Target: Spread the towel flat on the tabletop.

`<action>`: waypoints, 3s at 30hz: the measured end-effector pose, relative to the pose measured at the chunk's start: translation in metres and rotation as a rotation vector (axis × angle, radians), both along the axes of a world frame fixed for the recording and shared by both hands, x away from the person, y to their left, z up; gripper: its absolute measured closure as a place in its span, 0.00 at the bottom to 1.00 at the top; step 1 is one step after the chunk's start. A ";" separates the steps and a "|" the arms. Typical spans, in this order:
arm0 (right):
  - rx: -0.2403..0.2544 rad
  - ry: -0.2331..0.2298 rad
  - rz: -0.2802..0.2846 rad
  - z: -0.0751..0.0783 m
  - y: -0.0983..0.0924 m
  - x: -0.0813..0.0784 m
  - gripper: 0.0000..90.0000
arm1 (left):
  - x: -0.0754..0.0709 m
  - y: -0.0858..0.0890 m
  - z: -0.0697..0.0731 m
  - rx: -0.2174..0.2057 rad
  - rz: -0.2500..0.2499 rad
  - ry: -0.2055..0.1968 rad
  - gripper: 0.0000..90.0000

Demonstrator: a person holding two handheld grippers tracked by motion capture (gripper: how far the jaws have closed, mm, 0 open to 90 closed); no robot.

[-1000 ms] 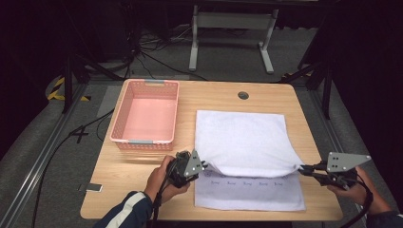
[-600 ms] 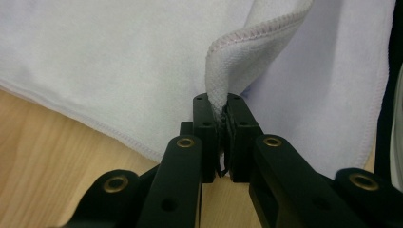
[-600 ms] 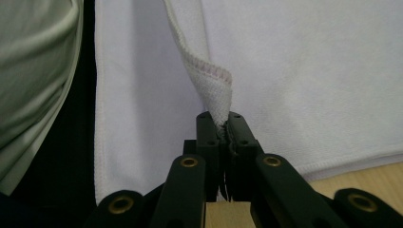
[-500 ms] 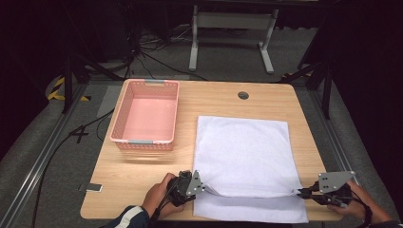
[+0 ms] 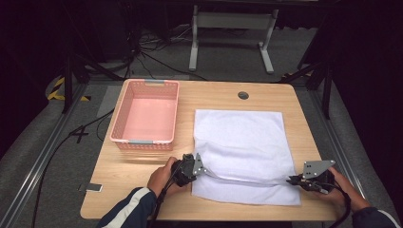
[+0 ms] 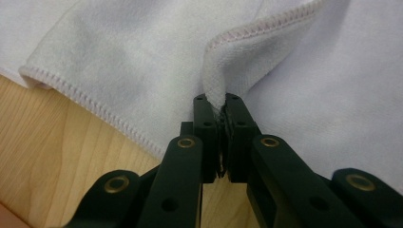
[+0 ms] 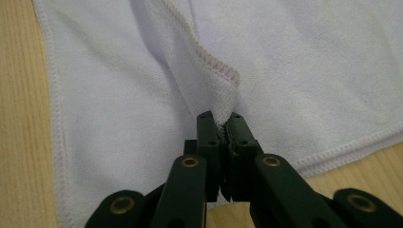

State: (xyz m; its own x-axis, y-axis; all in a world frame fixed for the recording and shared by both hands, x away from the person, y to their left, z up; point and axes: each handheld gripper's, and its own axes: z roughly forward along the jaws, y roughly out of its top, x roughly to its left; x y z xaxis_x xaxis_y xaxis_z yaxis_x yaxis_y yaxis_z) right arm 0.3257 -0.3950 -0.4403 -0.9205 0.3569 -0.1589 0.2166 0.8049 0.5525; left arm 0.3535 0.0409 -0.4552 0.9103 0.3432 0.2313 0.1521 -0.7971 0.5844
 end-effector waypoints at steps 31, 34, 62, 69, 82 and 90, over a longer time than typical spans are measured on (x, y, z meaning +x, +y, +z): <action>0.064 0.010 0.160 0.042 -0.015 -0.071 0.60 | -0.063 0.040 0.027 -0.208 -0.075 0.102 0.43; 0.036 0.004 0.159 0.039 -0.008 -0.071 0.57 | -0.063 0.029 0.020 -0.165 -0.095 0.103 0.39; -0.034 0.225 0.337 0.017 0.008 -0.071 0.96 | -0.077 0.023 0.004 -0.011 -0.307 0.225 0.97; -0.089 0.208 0.270 0.006 0.008 -0.064 0.95 | -0.071 0.019 0.003 0.015 -0.261 0.155 0.98; 0.016 0.099 0.093 -0.001 -0.003 -0.019 0.93 | -0.018 0.017 0.002 -0.005 -0.129 0.112 0.98; 0.065 0.179 0.209 0.014 -0.013 -0.041 0.73 | -0.042 0.035 0.011 -0.087 -0.292 0.290 0.88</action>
State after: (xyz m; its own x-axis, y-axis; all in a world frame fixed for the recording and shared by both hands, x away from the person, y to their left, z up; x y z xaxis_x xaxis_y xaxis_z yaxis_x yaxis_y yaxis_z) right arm 0.2846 -0.4082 -0.4267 -0.9865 0.1610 0.0297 0.1488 0.8061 0.5727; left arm 0.3110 0.0763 -0.4442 0.9954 0.0684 -0.0677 0.0956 -0.7808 0.6175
